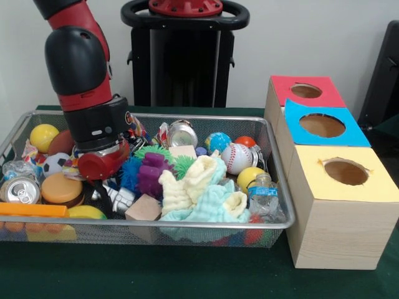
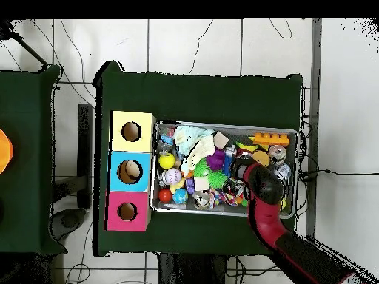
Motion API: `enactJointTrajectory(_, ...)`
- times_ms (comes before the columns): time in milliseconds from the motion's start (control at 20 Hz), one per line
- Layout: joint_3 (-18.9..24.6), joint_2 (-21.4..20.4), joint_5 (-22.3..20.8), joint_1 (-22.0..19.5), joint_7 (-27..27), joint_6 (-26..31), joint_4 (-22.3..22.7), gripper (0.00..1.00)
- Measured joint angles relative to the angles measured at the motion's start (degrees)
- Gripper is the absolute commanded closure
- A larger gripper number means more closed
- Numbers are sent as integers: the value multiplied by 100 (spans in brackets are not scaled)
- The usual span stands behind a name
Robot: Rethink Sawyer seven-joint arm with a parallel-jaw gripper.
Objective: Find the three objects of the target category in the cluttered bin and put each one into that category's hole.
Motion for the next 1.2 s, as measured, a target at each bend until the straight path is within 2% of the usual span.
enactJointTrajectory(900, 157, -1, -103, 8, 525, -498, 234, 0)
enactJointTrajectory(1200, 157, -62, -90, 193, 697, -509, 317, 0)
